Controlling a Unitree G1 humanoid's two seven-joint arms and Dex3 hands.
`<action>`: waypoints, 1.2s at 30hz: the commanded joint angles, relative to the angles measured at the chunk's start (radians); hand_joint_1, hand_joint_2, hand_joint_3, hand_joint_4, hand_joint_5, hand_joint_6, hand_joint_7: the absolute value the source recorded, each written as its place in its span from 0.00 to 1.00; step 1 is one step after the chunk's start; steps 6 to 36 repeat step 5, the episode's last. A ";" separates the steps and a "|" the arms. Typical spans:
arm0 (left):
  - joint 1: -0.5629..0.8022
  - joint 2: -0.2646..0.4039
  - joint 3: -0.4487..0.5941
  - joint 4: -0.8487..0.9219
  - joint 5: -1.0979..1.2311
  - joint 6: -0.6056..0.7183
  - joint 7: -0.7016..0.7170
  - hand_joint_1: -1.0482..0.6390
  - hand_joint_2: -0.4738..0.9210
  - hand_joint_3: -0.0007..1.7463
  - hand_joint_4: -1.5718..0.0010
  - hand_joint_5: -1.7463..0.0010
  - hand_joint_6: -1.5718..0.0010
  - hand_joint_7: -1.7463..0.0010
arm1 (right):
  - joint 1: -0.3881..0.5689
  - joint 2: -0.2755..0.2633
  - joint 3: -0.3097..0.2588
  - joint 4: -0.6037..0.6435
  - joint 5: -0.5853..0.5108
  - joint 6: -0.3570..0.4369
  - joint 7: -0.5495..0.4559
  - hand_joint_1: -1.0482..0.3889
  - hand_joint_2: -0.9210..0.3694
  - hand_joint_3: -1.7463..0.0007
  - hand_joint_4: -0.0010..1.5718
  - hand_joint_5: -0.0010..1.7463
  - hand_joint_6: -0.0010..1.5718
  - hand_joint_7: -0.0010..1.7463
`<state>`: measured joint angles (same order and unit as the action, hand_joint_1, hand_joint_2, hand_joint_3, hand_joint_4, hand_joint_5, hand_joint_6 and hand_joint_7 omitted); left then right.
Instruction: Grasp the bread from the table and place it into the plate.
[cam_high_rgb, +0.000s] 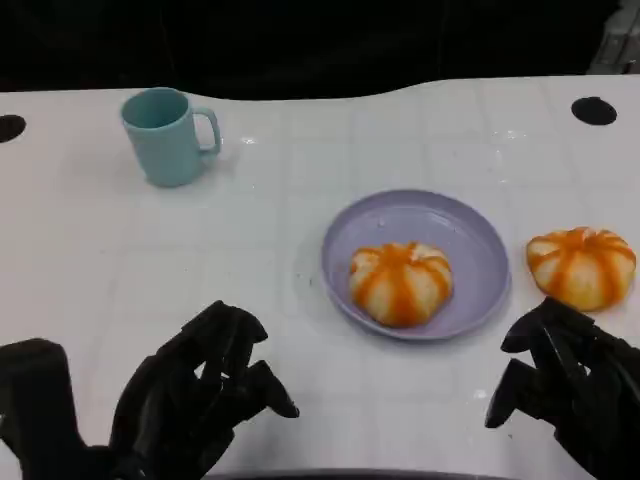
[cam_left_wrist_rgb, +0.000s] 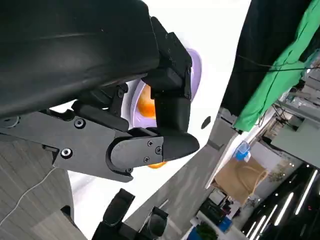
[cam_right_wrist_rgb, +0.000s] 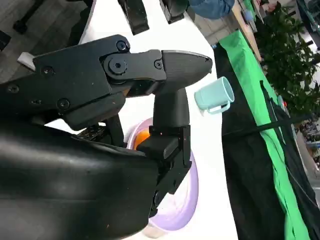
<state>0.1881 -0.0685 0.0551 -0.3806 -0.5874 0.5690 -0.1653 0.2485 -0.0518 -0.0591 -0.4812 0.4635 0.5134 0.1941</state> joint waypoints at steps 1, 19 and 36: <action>-0.006 0.011 0.002 0.011 -0.001 -0.020 -0.011 0.29 1.00 0.29 0.51 0.00 0.68 0.02 | 0.004 -0.011 -0.005 0.008 -0.001 -0.019 0.010 0.39 0.00 0.80 0.41 1.00 0.32 0.92; -0.008 0.010 0.003 0.016 -0.003 -0.022 -0.010 0.28 1.00 0.27 0.52 0.00 0.69 0.03 | 0.005 -0.013 -0.007 0.011 0.001 -0.022 0.016 0.39 0.00 0.82 0.41 1.00 0.32 0.92; -0.008 0.010 0.003 0.016 -0.003 -0.022 -0.010 0.28 1.00 0.27 0.52 0.00 0.69 0.03 | 0.005 -0.013 -0.007 0.011 0.001 -0.022 0.016 0.39 0.00 0.82 0.41 1.00 0.32 0.92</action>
